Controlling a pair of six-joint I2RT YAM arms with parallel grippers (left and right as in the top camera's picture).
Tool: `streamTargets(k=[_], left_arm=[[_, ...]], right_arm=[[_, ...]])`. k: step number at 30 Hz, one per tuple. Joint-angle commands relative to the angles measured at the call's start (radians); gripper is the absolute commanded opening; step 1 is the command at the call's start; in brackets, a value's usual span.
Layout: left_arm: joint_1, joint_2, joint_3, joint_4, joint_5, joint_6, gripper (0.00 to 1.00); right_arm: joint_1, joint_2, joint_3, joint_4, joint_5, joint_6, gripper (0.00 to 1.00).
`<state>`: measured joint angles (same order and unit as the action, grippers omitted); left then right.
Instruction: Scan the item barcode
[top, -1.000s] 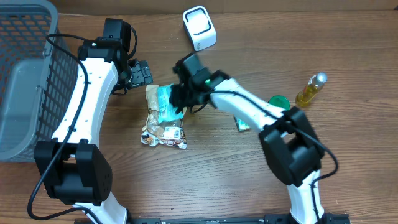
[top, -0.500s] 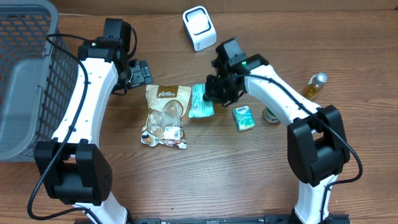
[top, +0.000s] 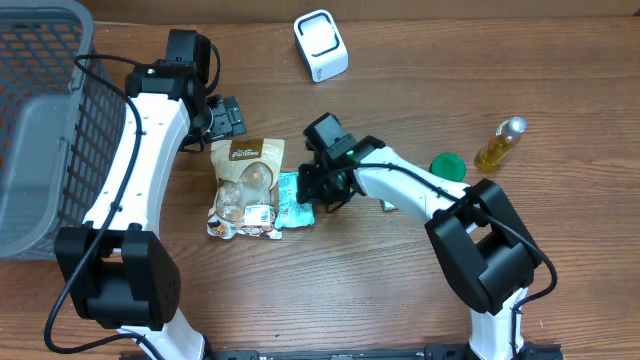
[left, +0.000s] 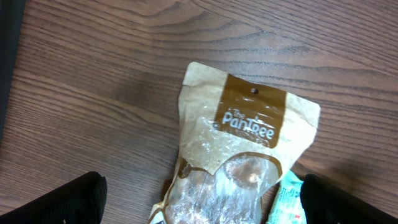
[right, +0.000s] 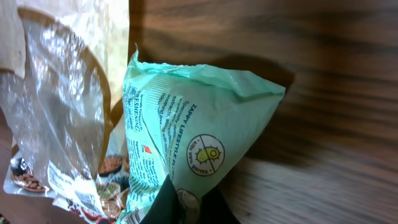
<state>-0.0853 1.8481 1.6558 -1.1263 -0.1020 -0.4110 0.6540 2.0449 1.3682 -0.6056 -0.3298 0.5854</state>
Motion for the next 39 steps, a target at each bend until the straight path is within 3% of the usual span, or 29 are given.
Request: streamTargets(k=[1,7,9,14,16,18,24,27,31,35,39], left_arm=[[-0.009,-0.014,0.013,0.002,-0.009,0.015,1.00],[-0.009,-0.014,0.013,0.002,-0.009,0.015,1.00],[-0.009,-0.014,0.013,0.002,-0.009,0.015,1.00],[-0.009,-0.014,0.013,0.002,-0.009,0.015,0.99],[-0.009,-0.014,0.013,0.002,-0.009,0.015,1.00],[-0.009,-0.014,0.013,0.002,-0.009,0.015,1.00],[-0.009,-0.013,0.013,0.002,-0.009,0.015,1.00],[-0.009,-0.014,0.013,0.002,-0.009,0.015,1.00],[-0.009,-0.013,0.013,0.002,-0.009,0.015,1.00],[-0.009,-0.014,0.013,0.002,-0.009,0.015,1.00],[-0.009,-0.013,0.013,0.002,-0.009,0.015,0.99]], right_arm=[[-0.031,-0.023,-0.018,-0.001,0.064,0.021,0.04],[-0.103,-0.023,-0.019,-0.009,0.075,0.021,0.06],[-0.117,-0.023,-0.019,-0.021,0.074,0.013,0.33],[-0.154,-0.031,0.012,-0.080,0.074,0.009,0.61],[-0.172,-0.040,0.042,-0.119,0.070,-0.009,0.63],[-0.185,-0.053,0.073,-0.162,0.051,-0.040,0.61],[-0.186,-0.076,0.110,-0.208,-0.157,-0.126,0.36],[-0.173,-0.068,0.101,-0.206,-0.180,-0.127,0.18],[-0.143,-0.052,0.072,-0.171,-0.197,-0.127,0.16],[-0.116,-0.028,0.039,-0.116,-0.215,-0.127,0.04],[-0.103,-0.017,-0.002,-0.031,-0.215,-0.126,0.04]])
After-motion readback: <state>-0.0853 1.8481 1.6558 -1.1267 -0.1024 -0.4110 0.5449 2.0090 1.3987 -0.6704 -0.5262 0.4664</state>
